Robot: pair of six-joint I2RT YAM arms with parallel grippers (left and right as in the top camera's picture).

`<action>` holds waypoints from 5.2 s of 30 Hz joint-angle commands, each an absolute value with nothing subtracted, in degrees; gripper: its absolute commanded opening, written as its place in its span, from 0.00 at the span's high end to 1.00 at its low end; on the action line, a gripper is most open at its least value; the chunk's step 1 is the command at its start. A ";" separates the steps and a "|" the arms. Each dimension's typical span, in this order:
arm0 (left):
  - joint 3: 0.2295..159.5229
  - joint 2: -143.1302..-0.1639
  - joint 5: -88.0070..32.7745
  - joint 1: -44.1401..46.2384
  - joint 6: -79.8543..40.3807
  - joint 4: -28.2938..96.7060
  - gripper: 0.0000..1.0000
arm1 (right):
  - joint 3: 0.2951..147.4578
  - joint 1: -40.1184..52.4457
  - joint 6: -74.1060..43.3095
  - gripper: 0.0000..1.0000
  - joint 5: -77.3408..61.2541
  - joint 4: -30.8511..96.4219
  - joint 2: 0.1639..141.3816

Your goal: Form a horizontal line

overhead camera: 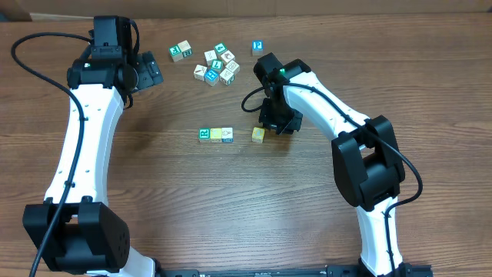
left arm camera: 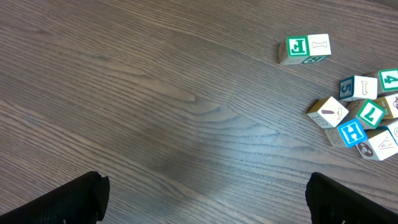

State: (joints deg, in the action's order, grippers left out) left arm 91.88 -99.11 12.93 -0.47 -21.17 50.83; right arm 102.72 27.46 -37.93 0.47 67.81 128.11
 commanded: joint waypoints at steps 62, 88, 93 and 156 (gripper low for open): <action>91.98 -99.26 13.91 -0.32 -20.95 50.74 0.00 | 96.64 30.06 -33.95 0.80 -8.21 57.04 127.42; 91.98 -99.26 13.91 -0.32 -20.95 50.74 0.00 | 96.64 32.97 -30.15 0.75 -2.70 56.05 127.42; 91.98 -99.26 13.91 -0.32 -20.95 50.74 0.00 | 96.64 33.21 -30.15 0.75 -4.05 55.35 127.42; 91.98 -99.26 13.91 -0.32 -20.95 50.74 0.01 | 96.64 33.50 -35.51 0.75 -2.92 50.83 127.42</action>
State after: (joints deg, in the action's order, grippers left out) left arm 91.88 -99.11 12.95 -0.47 -21.19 50.83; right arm 97.14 33.06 -35.97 -2.44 51.03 128.01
